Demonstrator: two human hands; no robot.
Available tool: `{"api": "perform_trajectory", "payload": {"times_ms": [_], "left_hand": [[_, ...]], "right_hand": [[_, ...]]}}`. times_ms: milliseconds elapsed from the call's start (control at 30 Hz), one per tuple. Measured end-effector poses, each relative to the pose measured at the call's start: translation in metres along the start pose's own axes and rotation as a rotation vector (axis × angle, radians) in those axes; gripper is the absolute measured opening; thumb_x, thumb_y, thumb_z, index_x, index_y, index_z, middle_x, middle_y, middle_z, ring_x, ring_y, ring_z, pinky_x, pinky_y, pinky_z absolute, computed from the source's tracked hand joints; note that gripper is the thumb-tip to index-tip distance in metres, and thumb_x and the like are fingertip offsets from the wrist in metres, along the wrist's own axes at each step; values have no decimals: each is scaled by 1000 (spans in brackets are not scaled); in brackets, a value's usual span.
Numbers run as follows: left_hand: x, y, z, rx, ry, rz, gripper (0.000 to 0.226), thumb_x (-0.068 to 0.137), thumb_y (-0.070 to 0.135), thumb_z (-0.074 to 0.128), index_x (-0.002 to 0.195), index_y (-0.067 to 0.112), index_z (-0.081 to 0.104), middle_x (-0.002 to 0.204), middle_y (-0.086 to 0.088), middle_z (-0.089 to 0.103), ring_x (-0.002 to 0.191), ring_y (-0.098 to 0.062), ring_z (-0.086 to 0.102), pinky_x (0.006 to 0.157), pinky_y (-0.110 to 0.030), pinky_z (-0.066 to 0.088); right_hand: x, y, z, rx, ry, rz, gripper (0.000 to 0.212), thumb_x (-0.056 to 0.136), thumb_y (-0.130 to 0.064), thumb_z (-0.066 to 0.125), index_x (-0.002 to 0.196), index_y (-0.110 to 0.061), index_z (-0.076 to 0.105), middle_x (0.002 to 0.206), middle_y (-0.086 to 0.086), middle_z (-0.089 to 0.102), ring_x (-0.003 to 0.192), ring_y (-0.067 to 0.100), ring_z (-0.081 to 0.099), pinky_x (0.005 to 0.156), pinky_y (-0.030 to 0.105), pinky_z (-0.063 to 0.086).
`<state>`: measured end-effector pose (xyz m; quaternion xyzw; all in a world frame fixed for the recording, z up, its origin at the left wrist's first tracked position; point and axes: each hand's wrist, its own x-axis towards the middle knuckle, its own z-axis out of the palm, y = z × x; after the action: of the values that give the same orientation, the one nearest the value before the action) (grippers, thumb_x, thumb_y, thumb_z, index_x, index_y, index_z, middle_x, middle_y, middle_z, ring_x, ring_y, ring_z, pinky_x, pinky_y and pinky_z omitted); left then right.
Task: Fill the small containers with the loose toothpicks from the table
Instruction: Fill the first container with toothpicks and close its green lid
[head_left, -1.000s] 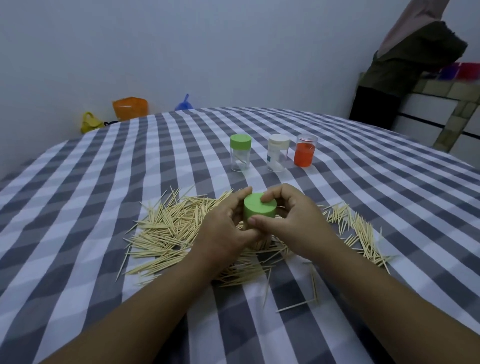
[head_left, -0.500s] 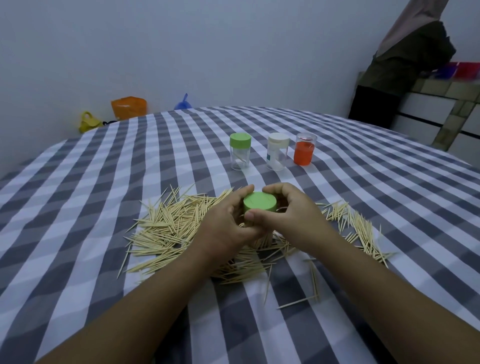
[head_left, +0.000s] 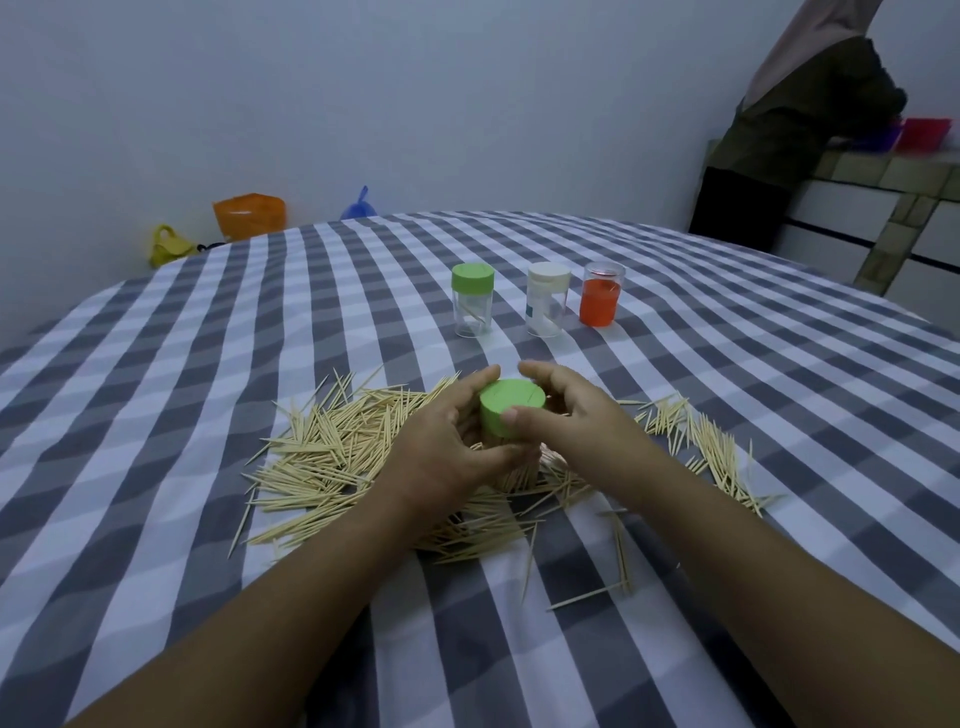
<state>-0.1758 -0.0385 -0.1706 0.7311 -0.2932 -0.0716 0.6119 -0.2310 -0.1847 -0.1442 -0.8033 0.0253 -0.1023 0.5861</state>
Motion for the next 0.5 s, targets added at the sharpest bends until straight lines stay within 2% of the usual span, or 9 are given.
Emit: {"api": "perform_trajectory", "payload": {"times_ms": [67,100,200,267,333,367,433,500], "left_hand": [[0,0,1,-13,9,-3,87,60,14,83,138,12,44,119,1,64,107,-5,64,91,-20,50],[0,0,1,-9,11,2,84,62,9,83,137,13,45,118,0,65,106,-5,64,91,-20,50],[-1,-1,0,5,7,20,77,67,0,81,135,15,47,114,0,66,103,-4,65,87,-17,51],[-1,-2,0,-9,-2,18,76,67,0,80,134,14,48,117,-3,66,105,-7,65,89,-20,51],[-1,-2,0,-31,1,13,80,62,6,82,134,15,48,121,-5,64,108,-10,65,93,-25,51],[-1,-2,0,-35,5,12,80,61,8,82,134,16,49,121,-6,64,108,-11,65,94,-25,51],[-1,-3,1,-23,10,17,77,65,4,81,133,20,49,121,-5,64,107,-9,65,92,-25,51],[-1,-4,0,0,19,27,72,70,1,79,130,24,48,119,-3,65,106,-6,65,89,-20,51]], "right_hand": [[0,-2,-1,25,9,-15,38,81,-19,72,115,-25,56,109,3,60,89,6,61,66,13,50],[0,-2,-1,46,24,-14,38,77,-21,76,109,-23,57,103,2,62,84,6,62,64,14,50],[0,1,0,69,34,14,61,59,-36,82,110,-19,53,101,4,61,84,10,61,65,20,53],[0,2,-1,99,-13,35,64,68,-33,78,124,-23,48,112,2,58,96,11,61,74,22,53],[-1,3,-3,144,-57,41,49,82,-19,70,127,-27,51,114,3,60,102,15,62,82,25,54],[-1,2,-4,145,-55,33,42,84,-15,68,120,-29,54,110,3,62,100,15,63,80,24,54],[-2,1,-3,106,-2,8,37,79,-16,74,111,-28,56,99,1,63,90,11,62,68,17,53],[-2,3,-1,75,43,4,48,72,-21,80,112,-21,53,98,0,60,87,9,60,62,14,50]]}}
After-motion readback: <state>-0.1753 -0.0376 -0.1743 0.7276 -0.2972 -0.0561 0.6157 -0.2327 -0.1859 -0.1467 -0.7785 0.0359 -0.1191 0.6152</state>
